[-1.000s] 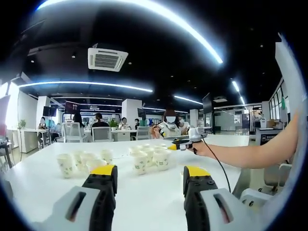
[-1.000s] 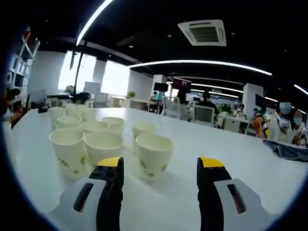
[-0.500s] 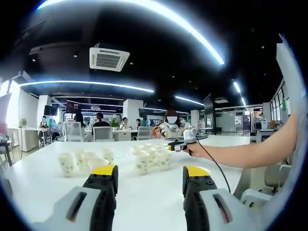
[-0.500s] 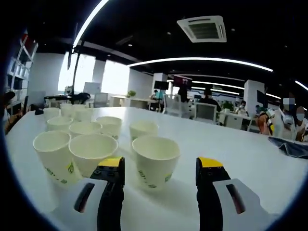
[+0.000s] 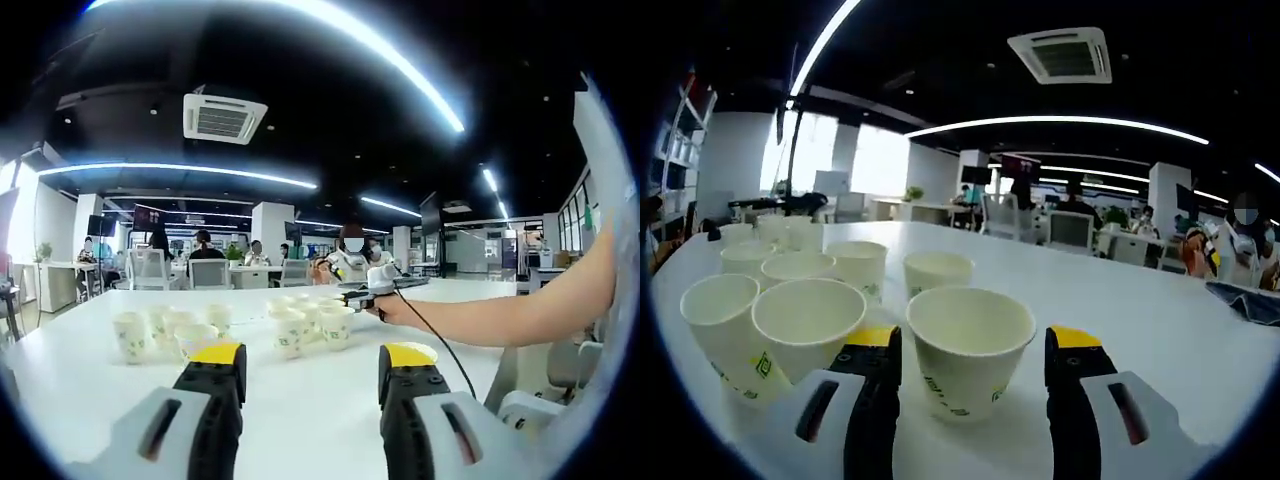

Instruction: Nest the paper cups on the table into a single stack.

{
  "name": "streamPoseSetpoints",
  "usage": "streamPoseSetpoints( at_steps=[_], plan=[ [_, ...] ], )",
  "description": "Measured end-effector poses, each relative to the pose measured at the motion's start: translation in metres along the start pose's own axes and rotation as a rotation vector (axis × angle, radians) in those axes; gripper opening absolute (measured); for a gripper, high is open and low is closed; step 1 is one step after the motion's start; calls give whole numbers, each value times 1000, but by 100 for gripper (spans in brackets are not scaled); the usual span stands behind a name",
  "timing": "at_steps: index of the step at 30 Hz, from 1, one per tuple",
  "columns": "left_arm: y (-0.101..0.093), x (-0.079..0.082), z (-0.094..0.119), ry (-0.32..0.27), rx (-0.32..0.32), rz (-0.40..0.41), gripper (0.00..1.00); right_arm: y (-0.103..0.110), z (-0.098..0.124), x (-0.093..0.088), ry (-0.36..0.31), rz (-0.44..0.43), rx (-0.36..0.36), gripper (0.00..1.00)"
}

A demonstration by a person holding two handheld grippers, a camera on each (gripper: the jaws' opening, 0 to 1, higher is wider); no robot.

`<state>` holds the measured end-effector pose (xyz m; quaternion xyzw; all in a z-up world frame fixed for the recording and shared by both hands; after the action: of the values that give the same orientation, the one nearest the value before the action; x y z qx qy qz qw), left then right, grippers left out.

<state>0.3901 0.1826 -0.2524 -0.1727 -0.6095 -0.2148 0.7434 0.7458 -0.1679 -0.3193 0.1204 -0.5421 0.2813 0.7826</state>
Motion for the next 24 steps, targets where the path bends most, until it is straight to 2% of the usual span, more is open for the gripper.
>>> streamPoseSetpoints(
  at_steps=[6,15,24],
  plan=[
    [-2,-2,-4,5,-6,1,57,-13,-15,0,5,2,7,58],
    [0,-6,-9,10,-7,5,56,-27,-25,2,-3,5,-3,50],
    [6,-7,-6,7,8,10,56,-34,-16,6,-22,17,-34,49]
  ],
)
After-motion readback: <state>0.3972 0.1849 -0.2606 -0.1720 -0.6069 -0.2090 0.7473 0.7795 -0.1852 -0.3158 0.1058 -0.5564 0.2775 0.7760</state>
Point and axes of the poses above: the point that each gripper's makers call its tool centre point, and the gripper's own axes: z roughly backward along the fingers, y roughly to its left, x roughly out of its top, the point moved 4 cm from there along z, roughly backward along the fingers, and after that the axes turned 14 degrees about y, right-handed, at the moved point
